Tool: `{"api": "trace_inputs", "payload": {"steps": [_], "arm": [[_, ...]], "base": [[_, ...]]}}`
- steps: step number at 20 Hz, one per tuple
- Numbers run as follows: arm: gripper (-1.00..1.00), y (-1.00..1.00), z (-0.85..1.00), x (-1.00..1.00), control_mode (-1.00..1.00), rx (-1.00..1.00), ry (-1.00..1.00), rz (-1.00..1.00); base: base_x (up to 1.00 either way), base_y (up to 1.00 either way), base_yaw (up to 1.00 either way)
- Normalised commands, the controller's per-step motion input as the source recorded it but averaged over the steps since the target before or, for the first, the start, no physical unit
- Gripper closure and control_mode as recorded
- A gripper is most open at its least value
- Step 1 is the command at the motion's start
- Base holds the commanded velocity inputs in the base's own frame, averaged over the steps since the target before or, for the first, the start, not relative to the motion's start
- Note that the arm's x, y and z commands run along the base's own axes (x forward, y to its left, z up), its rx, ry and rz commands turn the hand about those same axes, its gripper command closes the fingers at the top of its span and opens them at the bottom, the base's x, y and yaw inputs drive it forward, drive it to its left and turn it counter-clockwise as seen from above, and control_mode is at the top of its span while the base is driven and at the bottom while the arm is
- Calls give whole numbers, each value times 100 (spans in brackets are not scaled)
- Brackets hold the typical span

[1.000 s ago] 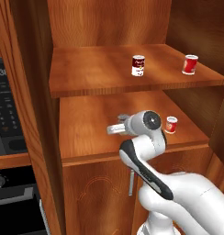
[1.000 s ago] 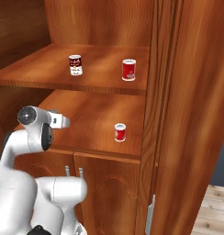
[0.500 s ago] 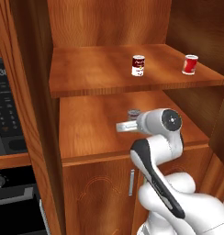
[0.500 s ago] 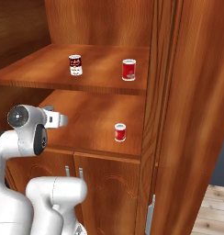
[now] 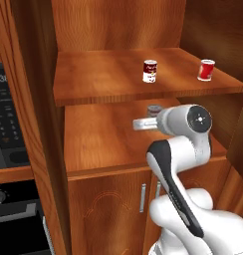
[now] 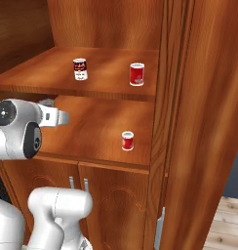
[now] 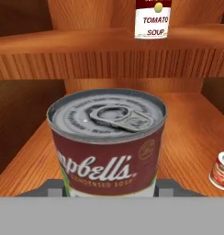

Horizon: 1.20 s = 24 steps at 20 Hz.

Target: Stack two cans on top of the other two cans in the cabinet.

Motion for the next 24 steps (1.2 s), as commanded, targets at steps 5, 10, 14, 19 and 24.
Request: {"api": "trace_inputs", "payload": {"steps": [5,10,14,19,24], "arm": [[100,-3,60,-13,-100,0,-10,-12],[100,-5,64,-6,-100,0,-5,-11],[100,-9,60,0,-100,0,-12,-9],[100,-7,45,8,-100,-3,-2,-4],[100,-5,32,24,-100,-7,-2,0]], "base": [[0,0,0],[0,0,0],[0,0,0],[0,0,0],[0,0,0]]}}
